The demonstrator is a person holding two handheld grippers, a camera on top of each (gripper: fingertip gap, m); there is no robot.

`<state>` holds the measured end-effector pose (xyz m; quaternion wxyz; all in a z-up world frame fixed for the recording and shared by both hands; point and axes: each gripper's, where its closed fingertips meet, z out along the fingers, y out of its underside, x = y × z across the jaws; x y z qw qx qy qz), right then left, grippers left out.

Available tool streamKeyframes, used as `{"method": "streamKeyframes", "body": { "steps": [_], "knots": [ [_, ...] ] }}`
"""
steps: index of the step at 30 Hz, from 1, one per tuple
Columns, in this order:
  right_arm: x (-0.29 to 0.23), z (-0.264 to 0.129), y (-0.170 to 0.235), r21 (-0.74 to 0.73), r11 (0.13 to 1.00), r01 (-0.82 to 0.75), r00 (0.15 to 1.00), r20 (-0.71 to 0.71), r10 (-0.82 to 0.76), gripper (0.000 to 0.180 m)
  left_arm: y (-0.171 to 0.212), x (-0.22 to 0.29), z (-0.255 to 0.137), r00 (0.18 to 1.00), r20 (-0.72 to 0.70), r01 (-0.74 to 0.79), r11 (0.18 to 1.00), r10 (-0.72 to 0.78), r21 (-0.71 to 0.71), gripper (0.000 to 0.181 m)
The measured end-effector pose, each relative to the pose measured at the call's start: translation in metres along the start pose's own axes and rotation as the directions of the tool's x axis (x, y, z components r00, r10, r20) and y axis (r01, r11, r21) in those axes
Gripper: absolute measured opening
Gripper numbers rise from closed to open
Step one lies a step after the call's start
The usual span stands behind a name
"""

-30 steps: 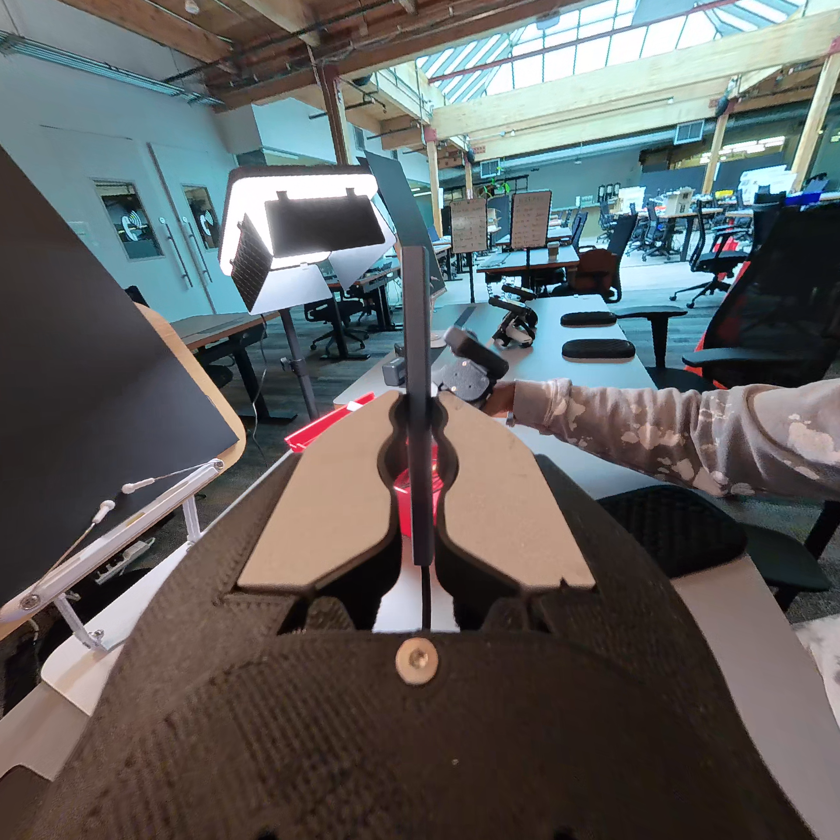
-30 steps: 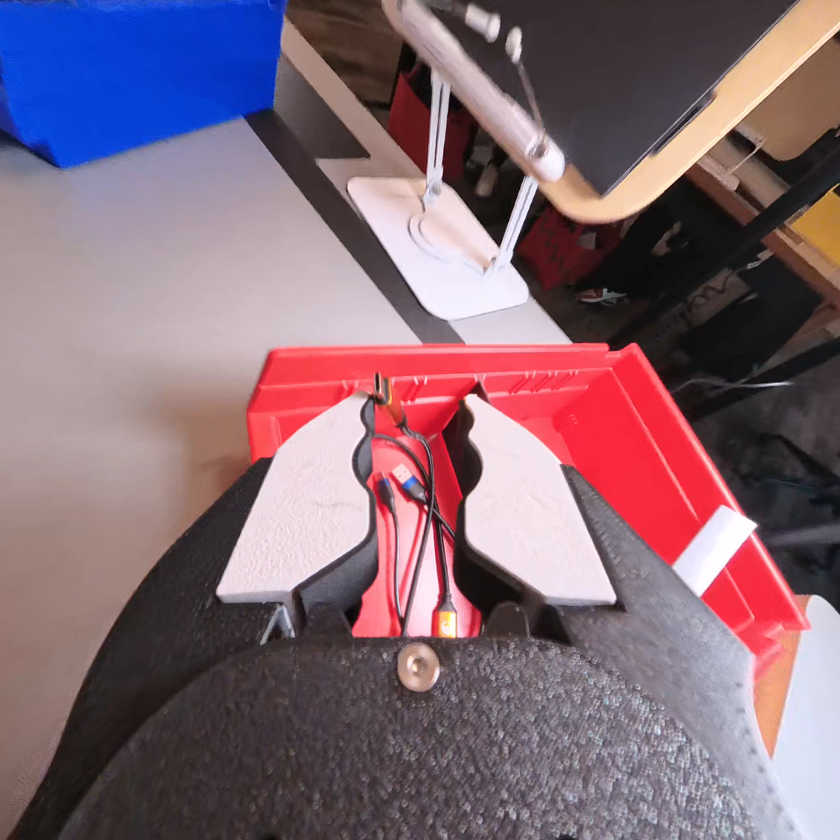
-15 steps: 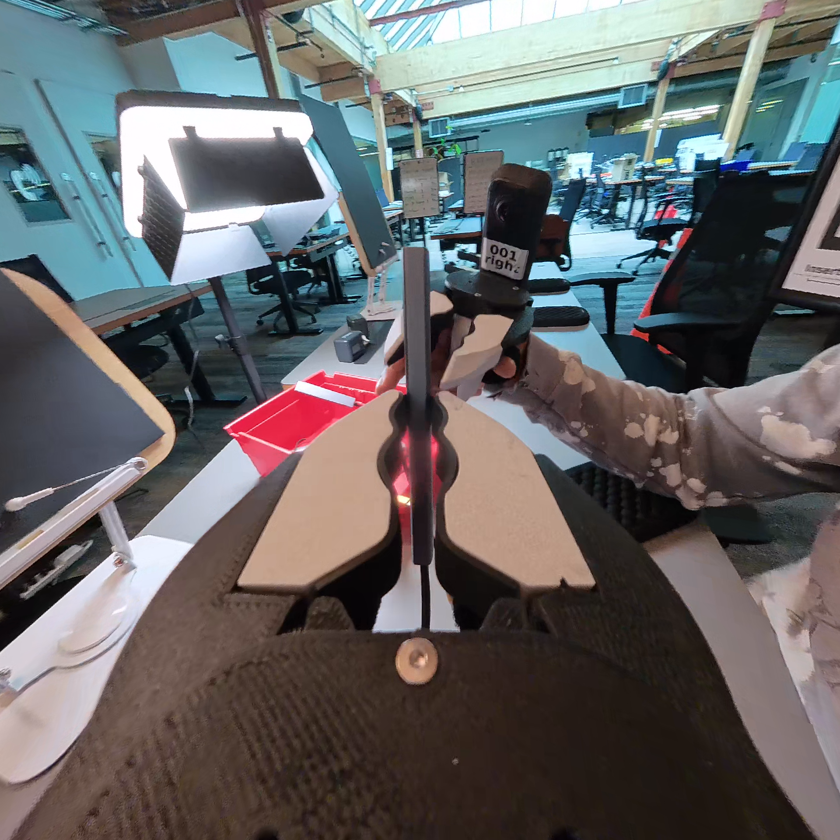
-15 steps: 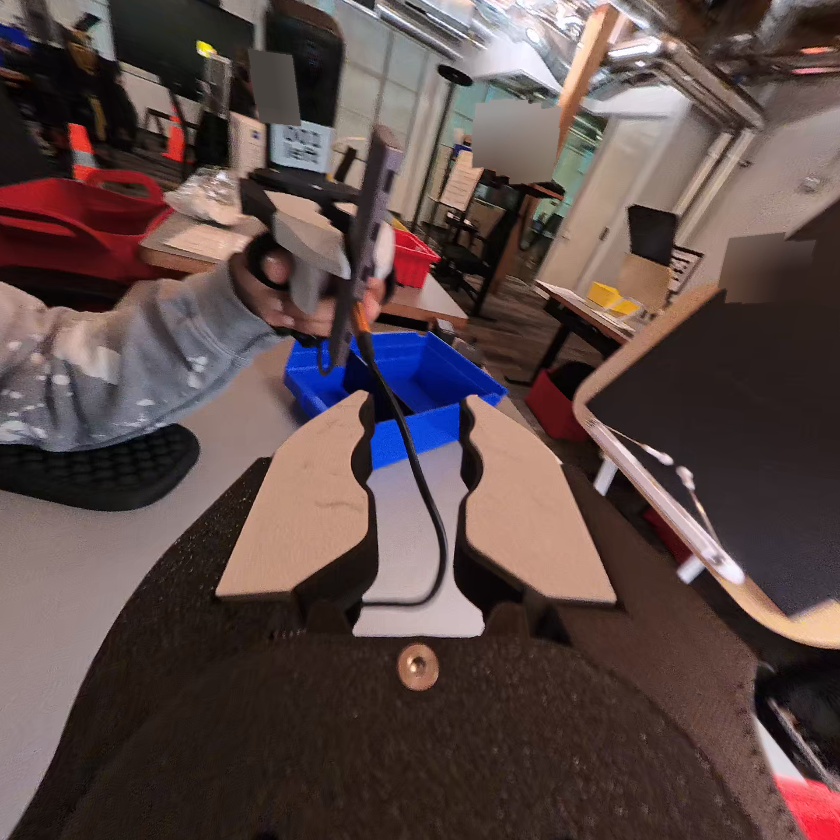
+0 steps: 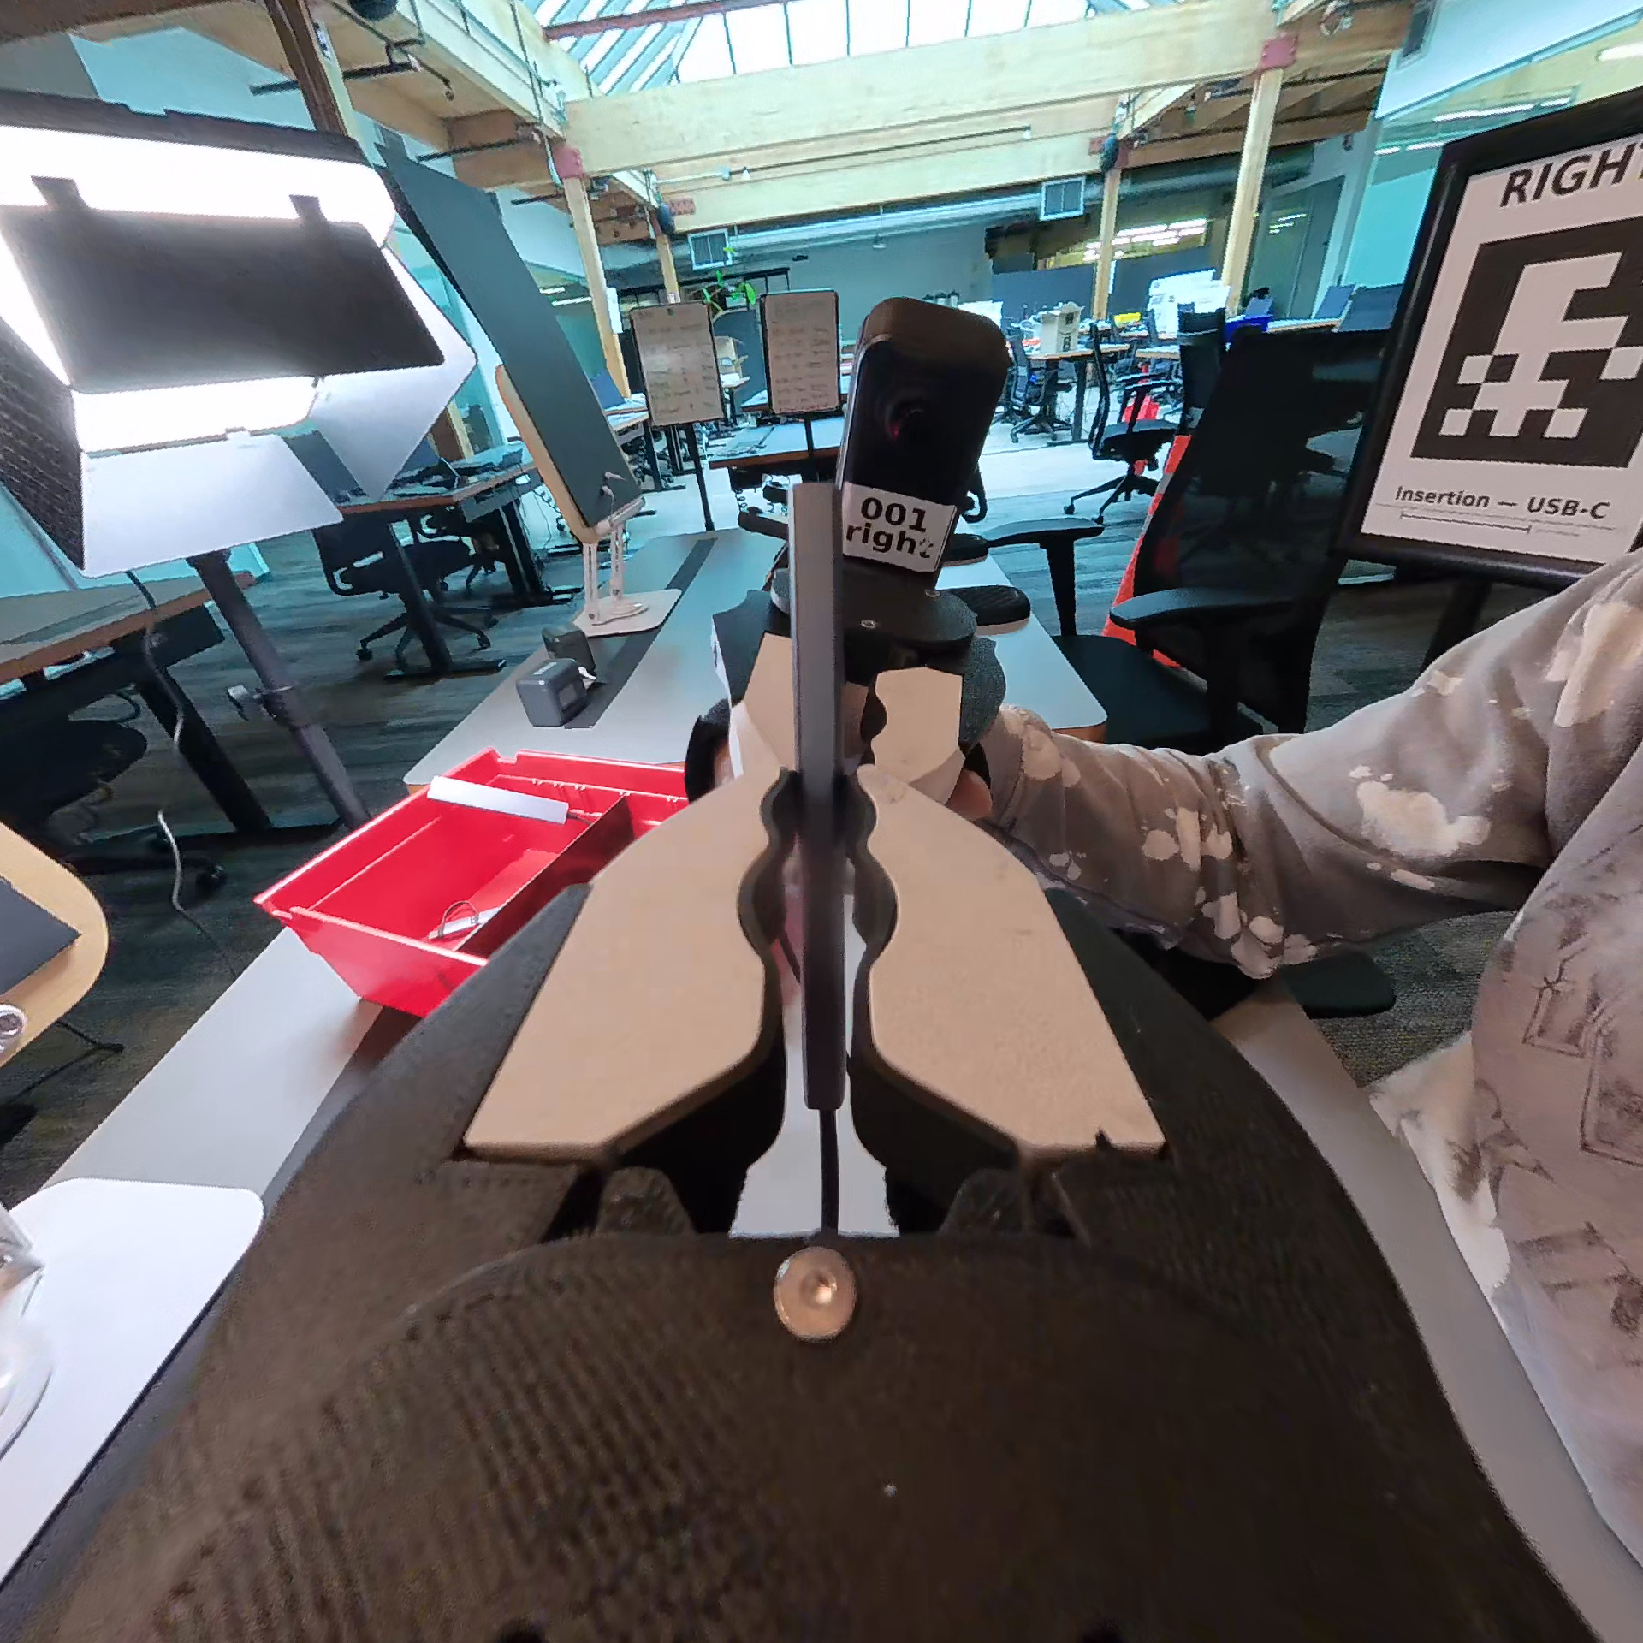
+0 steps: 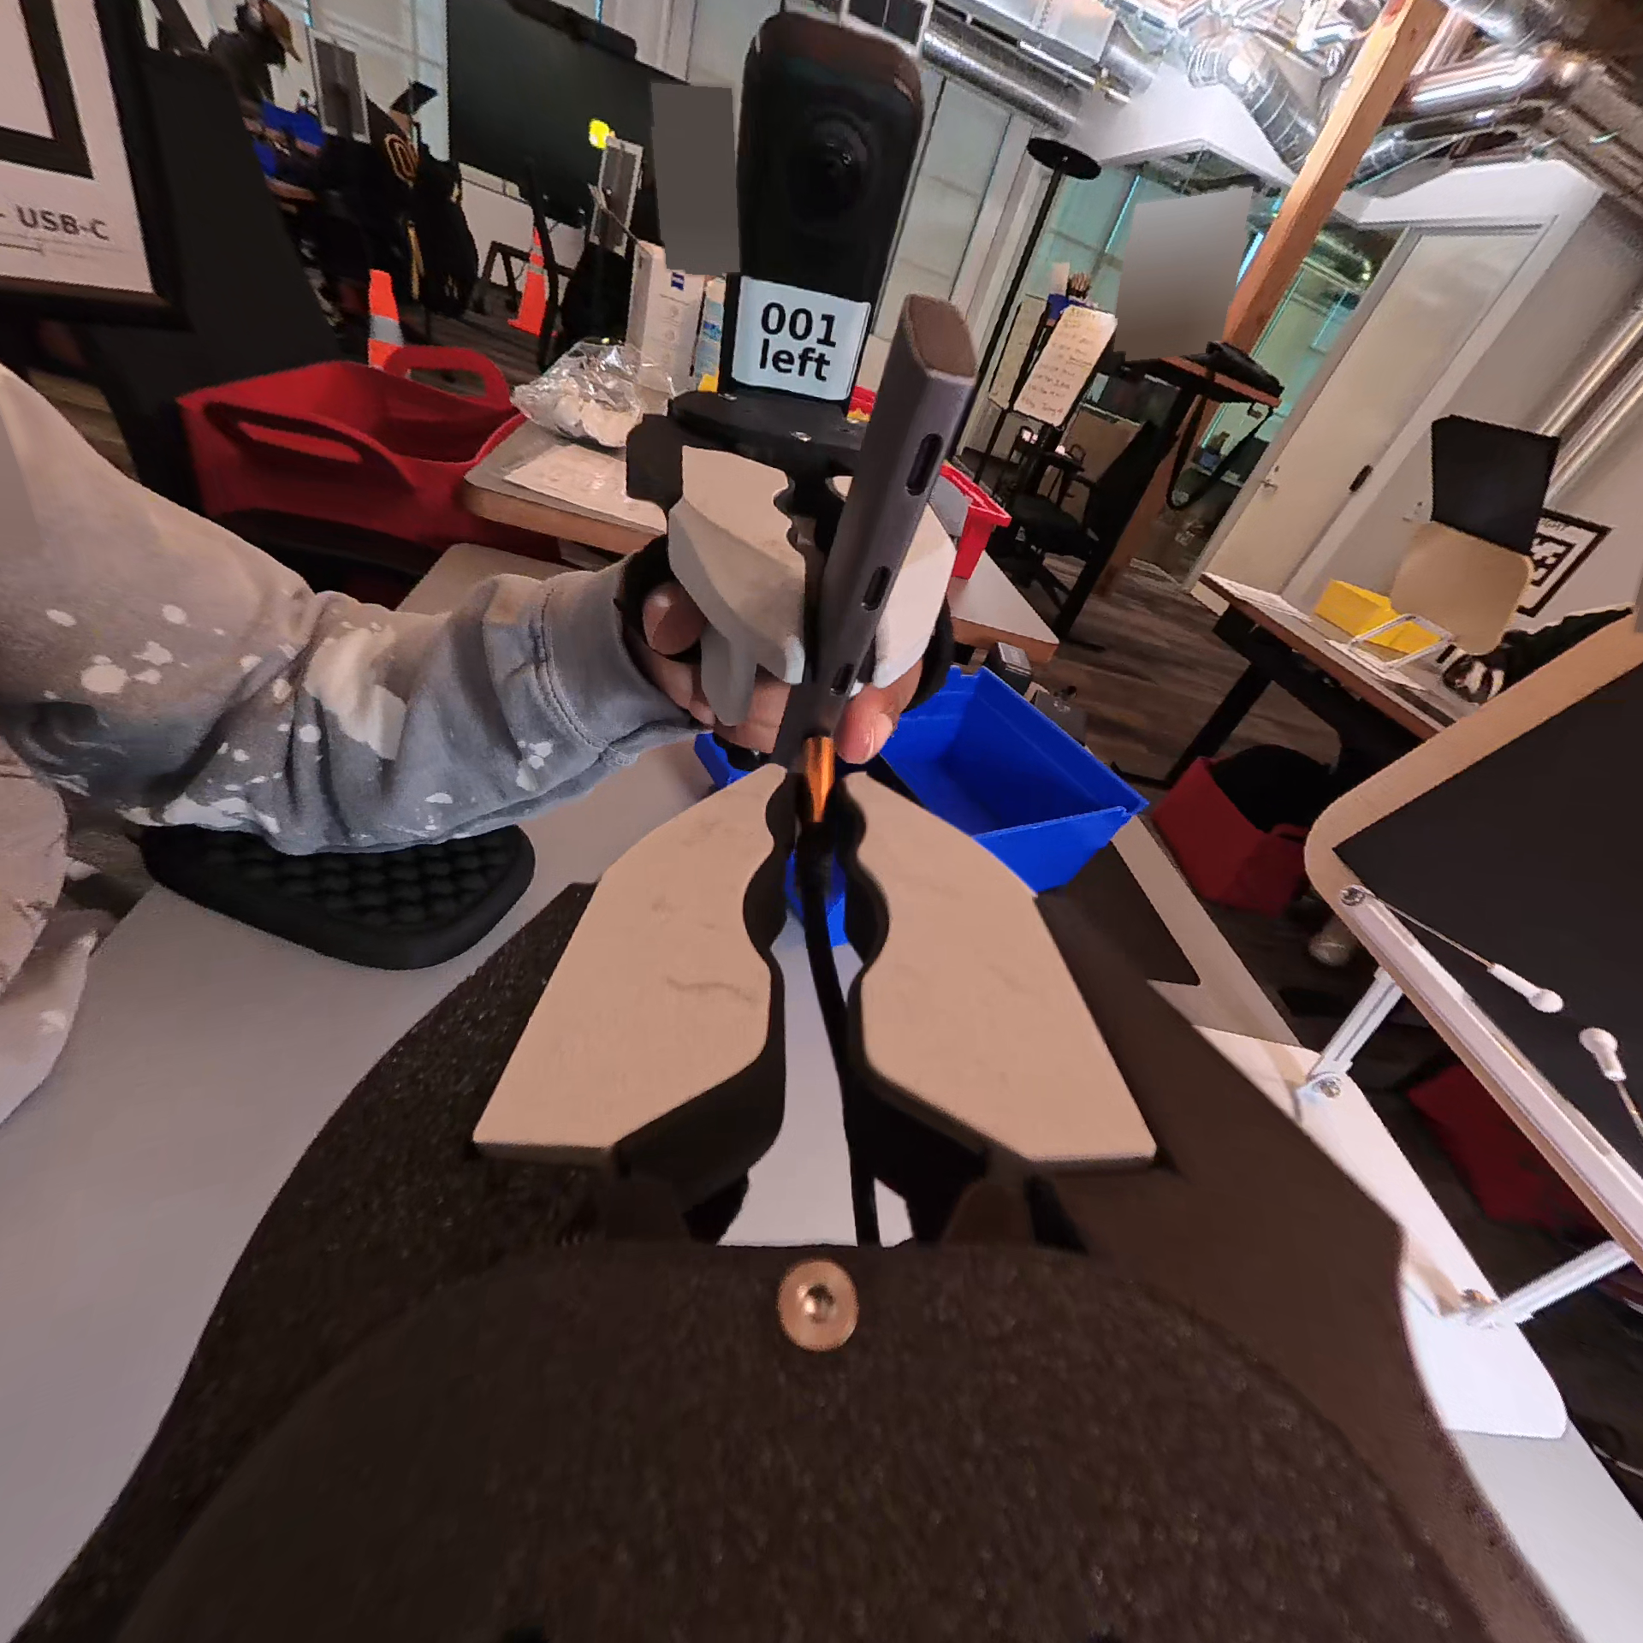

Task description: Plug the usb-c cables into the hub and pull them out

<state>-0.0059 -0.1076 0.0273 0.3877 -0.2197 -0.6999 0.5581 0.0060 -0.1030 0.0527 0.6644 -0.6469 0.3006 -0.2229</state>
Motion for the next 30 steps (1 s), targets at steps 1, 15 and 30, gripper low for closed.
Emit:
{"method": "streamKeyframes", "body": {
  "steps": [1,15,30],
  "knots": [
    [0.000,-0.001,0.001,-0.011,1.000,0.006,1.000,-0.002,-0.006,0.007,0.000,0.001,0.001,1.000,0.000,-0.007,1.000,0.007,-0.001,0.010],
    [-0.006,-0.010,-0.004,-0.022,0.999,0.037,0.999,0.013,-0.036,0.006,0.024,0.006,0.005,0.988,0.013,-0.151,0.972,0.156,-0.182,0.010],
    [0.050,-0.083,0.008,0.068,0.996,-0.051,0.985,-0.164,0.061,0.006,-0.055,-0.025,-0.085,0.982,0.184,-0.080,0.973,0.039,0.217,0.011]
  ]
}}
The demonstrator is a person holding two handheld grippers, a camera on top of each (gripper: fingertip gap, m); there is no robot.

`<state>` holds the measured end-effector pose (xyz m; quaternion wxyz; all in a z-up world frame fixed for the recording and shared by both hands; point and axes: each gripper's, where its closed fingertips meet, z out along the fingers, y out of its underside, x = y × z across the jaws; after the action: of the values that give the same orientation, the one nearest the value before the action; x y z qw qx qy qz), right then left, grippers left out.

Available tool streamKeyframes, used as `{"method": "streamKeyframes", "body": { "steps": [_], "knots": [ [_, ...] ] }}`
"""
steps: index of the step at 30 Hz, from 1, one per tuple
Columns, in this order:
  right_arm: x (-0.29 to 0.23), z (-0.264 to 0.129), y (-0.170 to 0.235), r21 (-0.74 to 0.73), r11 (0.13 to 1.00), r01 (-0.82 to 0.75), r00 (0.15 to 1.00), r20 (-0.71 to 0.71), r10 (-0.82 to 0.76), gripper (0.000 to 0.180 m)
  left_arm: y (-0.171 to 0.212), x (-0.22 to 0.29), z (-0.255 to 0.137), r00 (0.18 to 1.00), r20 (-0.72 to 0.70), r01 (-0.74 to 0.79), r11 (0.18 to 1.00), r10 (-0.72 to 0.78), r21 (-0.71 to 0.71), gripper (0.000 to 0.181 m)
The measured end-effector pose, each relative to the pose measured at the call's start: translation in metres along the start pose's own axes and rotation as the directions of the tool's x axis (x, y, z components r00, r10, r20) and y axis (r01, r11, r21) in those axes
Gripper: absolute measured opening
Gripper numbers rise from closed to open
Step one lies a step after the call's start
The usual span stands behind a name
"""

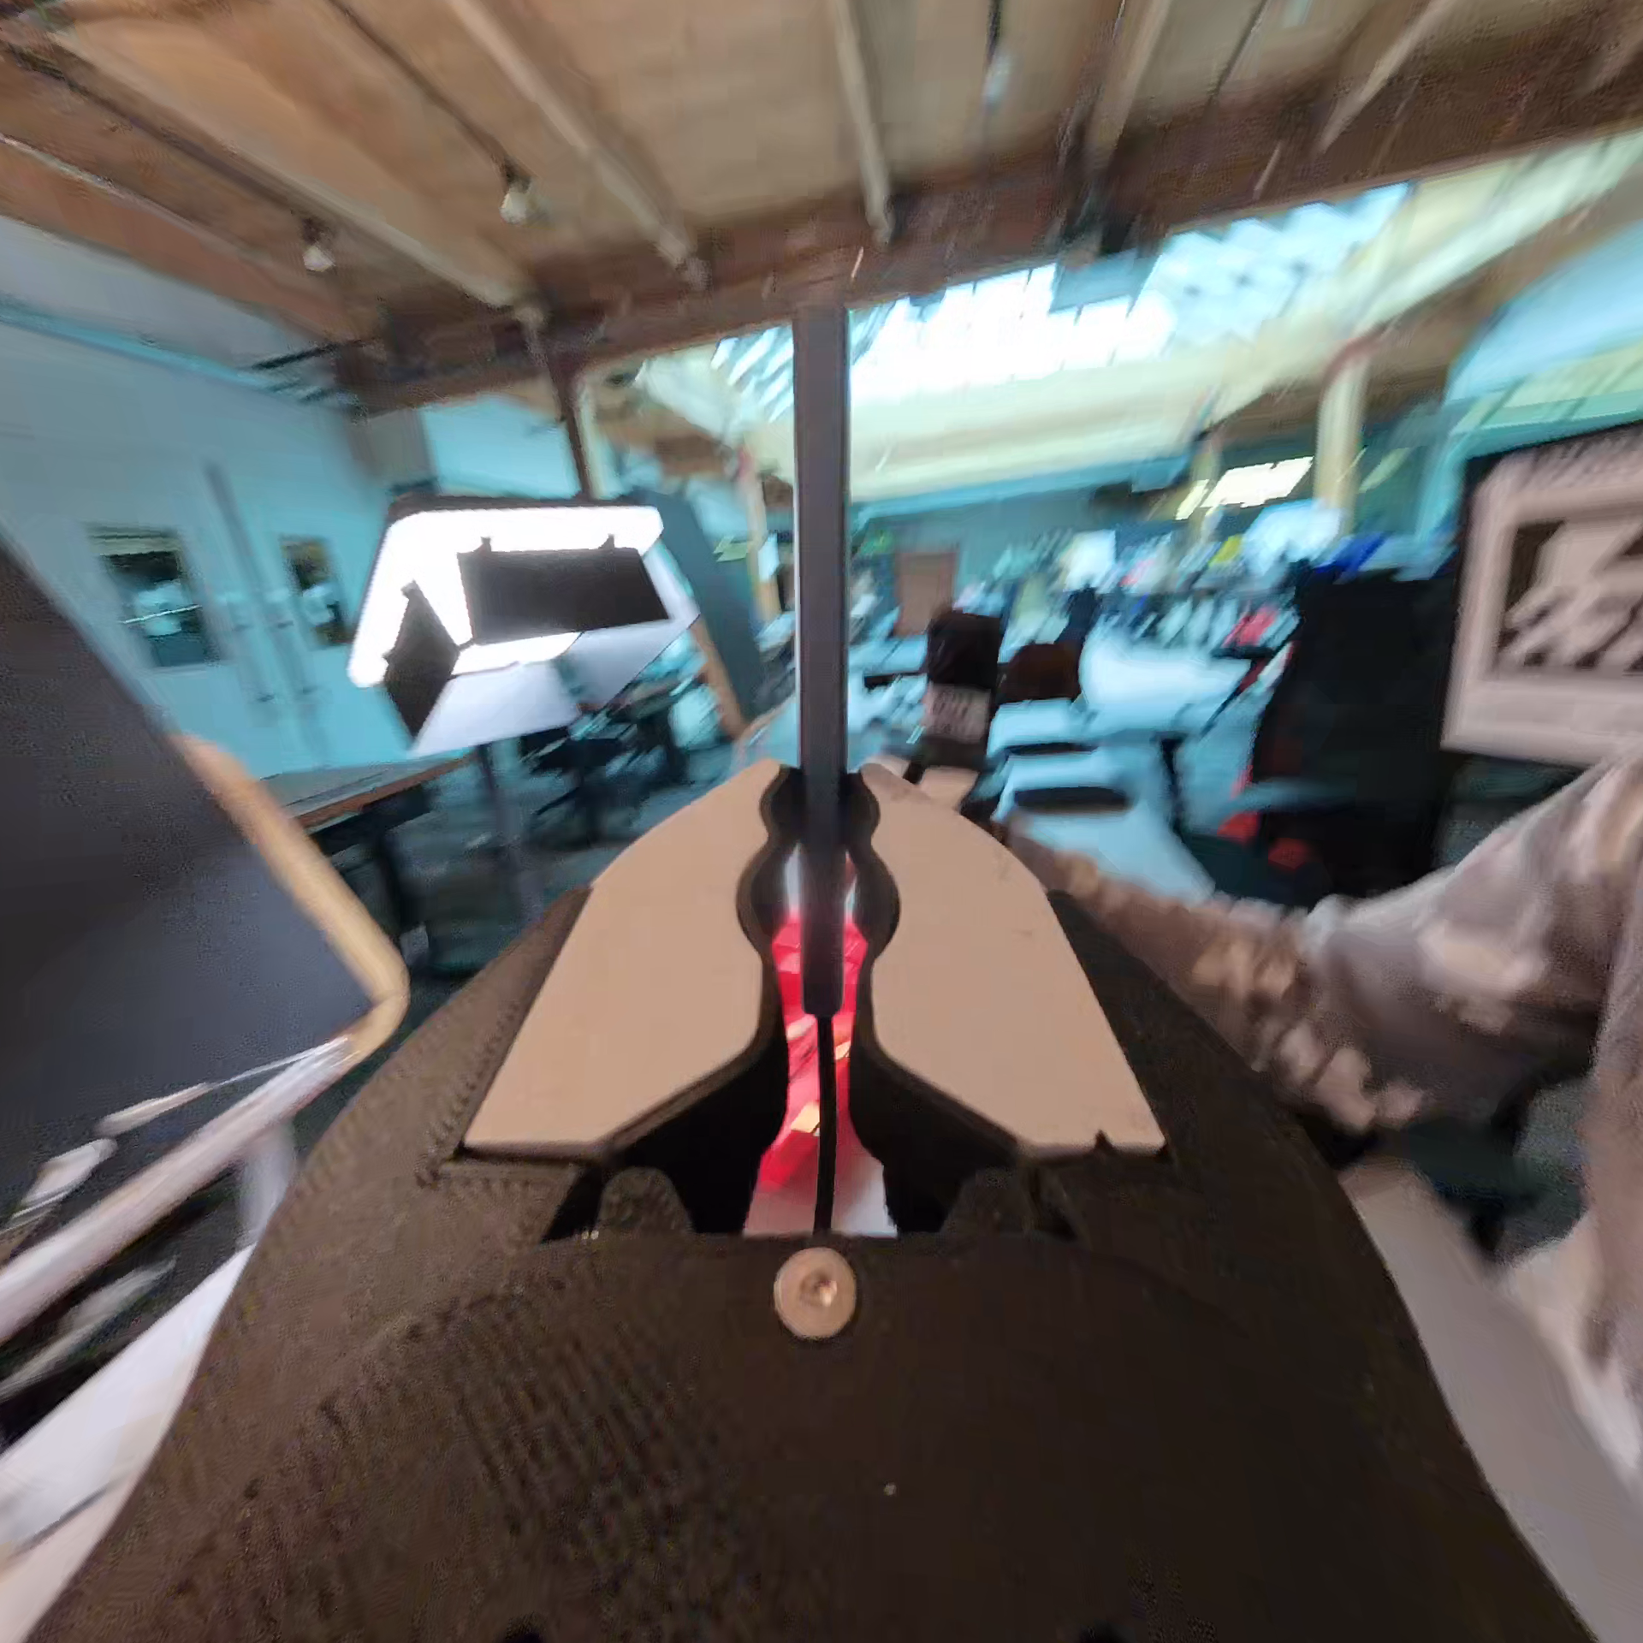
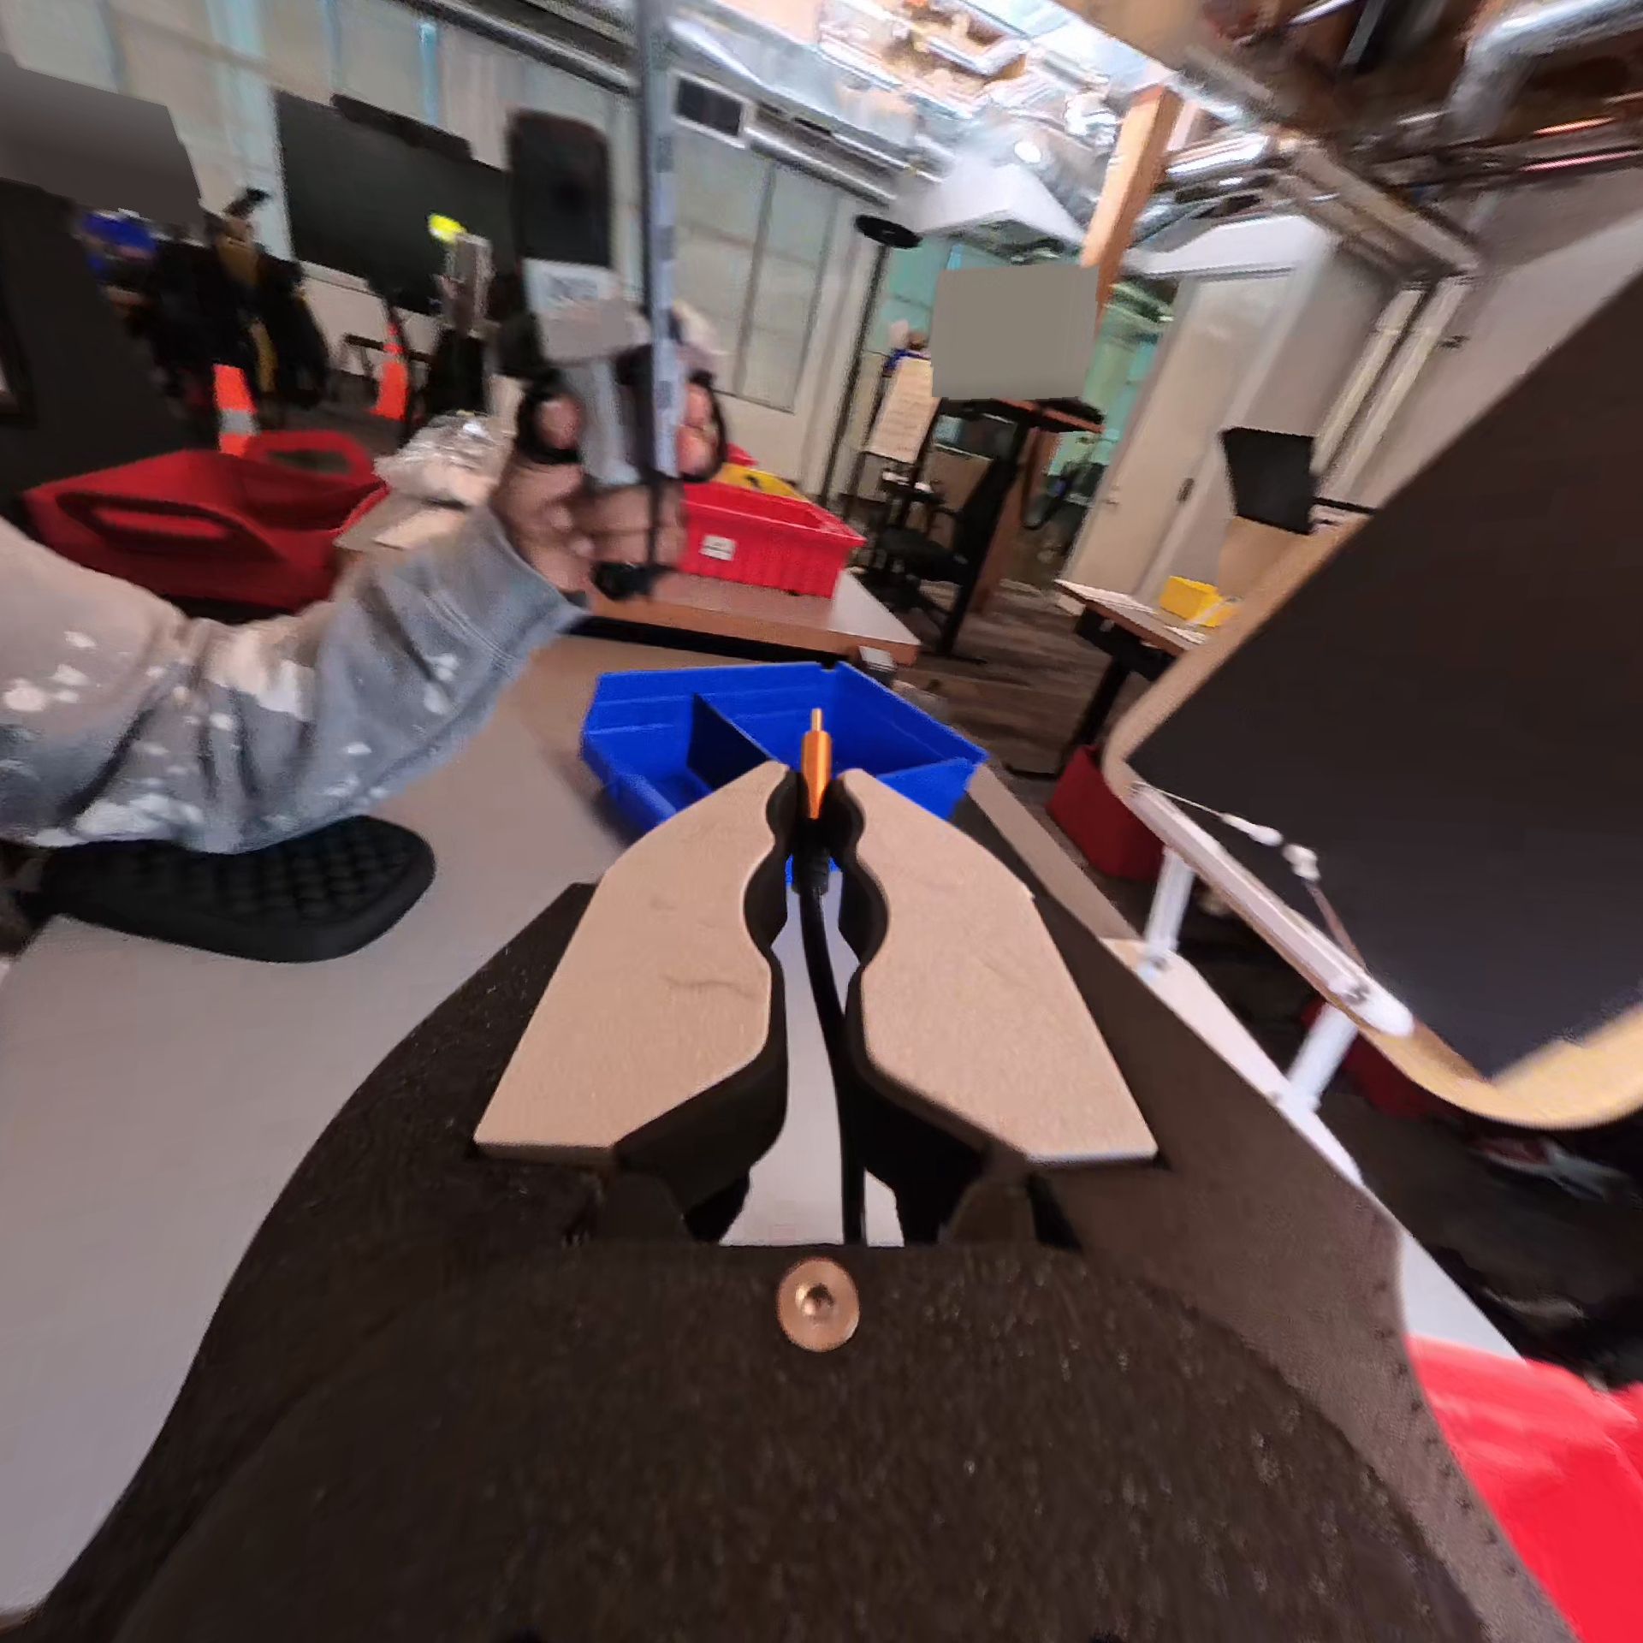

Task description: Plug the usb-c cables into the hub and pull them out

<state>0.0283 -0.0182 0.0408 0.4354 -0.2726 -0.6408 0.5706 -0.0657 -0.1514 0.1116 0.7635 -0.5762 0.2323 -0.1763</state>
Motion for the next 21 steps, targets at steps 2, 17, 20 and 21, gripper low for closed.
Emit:
{"method": "streamKeyframes", "body": {
  "steps": [2,17,20,21],
  "knots": [
    [0.011,-0.007,-0.006,0.003,1.000,0.025,0.997,-0.066,-0.025,0.006,-0.004,0.000,-0.011,0.997,0.049,-0.060,0.996,0.063,-0.063,0.011],
    [0.137,-0.034,0.087,-0.541,0.840,0.033,0.877,-0.388,-0.284,0.006,0.021,-0.007,-0.001,0.996,0.072,-0.039,0.980,0.054,-0.194,0.010],
    [0.129,-0.058,0.167,-0.699,0.706,-0.114,0.893,-0.383,-0.235,0.007,0.023,-0.008,0.000,0.997,0.066,-0.029,0.979,0.043,-0.200,0.010],
    [0.126,-0.065,0.183,-0.736,0.666,-0.125,0.892,-0.377,-0.250,0.014,0.025,-0.008,0.001,0.997,0.064,-0.023,0.978,0.037,-0.206,0.010]
  ]
}}
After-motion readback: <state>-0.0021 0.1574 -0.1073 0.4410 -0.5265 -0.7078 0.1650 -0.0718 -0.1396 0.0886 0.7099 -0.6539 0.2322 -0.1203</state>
